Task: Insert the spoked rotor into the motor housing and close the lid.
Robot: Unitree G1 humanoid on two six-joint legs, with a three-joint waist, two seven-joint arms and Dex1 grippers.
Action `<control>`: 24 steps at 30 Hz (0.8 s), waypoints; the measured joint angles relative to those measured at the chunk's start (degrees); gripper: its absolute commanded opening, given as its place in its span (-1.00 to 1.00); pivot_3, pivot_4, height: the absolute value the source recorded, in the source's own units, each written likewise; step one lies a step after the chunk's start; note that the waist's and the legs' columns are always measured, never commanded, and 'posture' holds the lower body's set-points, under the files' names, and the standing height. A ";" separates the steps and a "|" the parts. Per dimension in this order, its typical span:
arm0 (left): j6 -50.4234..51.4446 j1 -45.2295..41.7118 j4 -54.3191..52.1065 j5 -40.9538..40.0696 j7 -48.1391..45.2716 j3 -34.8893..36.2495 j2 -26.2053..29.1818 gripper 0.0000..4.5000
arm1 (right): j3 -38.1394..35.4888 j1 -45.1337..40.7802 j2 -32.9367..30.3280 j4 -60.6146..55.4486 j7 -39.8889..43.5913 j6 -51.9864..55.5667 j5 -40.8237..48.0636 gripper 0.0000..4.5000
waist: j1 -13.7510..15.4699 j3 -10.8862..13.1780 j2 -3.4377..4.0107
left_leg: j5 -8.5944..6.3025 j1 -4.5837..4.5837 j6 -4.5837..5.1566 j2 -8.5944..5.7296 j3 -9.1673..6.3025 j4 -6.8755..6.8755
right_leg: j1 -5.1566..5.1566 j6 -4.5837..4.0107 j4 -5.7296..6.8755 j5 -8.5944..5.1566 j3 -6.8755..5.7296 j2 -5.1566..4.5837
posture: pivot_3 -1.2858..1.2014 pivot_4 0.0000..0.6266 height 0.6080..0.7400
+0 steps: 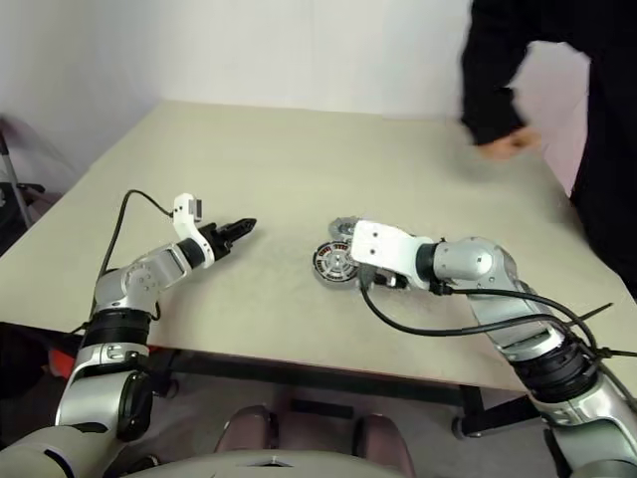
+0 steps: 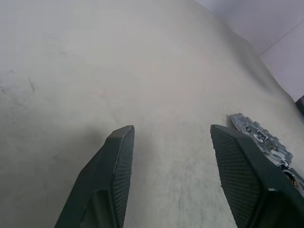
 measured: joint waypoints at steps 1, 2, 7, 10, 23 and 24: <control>-0.16 -0.08 0.15 0.06 -0.06 0.00 -0.02 0.22 | 1.01 -0.07 -2.31 1.74 1.53 -4.18 -1.29 0.18 | -0.01 0.00 0.01 | -0.01 0.02 0.01 -0.01 0.00 0.00 | 0.00 0.00 0.01 0.00 0.01 -0.01 | 0.03 -1.00 1.00; -0.36 -0.11 0.24 0.09 -0.16 0.03 0.00 0.22 | 1.76 -0.17 -3.84 3.16 2.64 -7.04 -2.31 0.18 | -0.02 0.00 0.01 | -0.03 0.03 0.06 0.01 0.01 0.00 | 0.01 0.00 0.01 0.00 0.00 0.00 | 0.03 -1.00 1.00; -1.30 -0.55 0.87 0.20 -0.39 -0.02 -0.61 0.22 | 5.87 -6.03 -6.23 13.82 7.83 -24.61 -7.38 0.18 | -0.40 0.00 0.01 | -0.09 0.08 0.17 0.02 0.02 0.01 | -0.01 -0.01 0.11 0.00 0.01 0.02 | 0.03 -1.00 1.00; -1.68 -0.48 0.69 0.20 -0.31 -0.01 -1.22 0.22 | 8.55 -11.55 -4.92 21.94 8.50 -33.65 -11.22 0.18 | -0.34 -0.01 0.02 | -0.10 0.06 0.20 0.02 0.03 0.07 | -0.01 -0.02 0.16 0.00 0.00 0.01 | 0.03 -1.00 1.00; -1.64 2.00 -2.43 0.03 1.30 0.71 -1.81 0.22 | 15.25 -23.71 5.75 42.16 8.34 -52.59 -20.86 0.18 | -0.33 -0.01 0.01 | -0.15 -0.20 0.34 0.04 0.02 0.30 | -0.14 -0.04 0.21 0.01 -0.05 0.00 | 0.03 -1.00 1.00; -1.63 2.13 -2.51 0.03 1.35 0.74 -1.80 0.22 | 15.33 -23.87 6.25 42.89 8.33 -53.26 -21.23 0.18 | -0.33 -0.01 0.02 | -0.16 -0.22 0.36 0.04 0.01 0.31 | -0.14 -0.04 0.21 0.01 -0.06 0.00 | 0.03 -1.00 1.00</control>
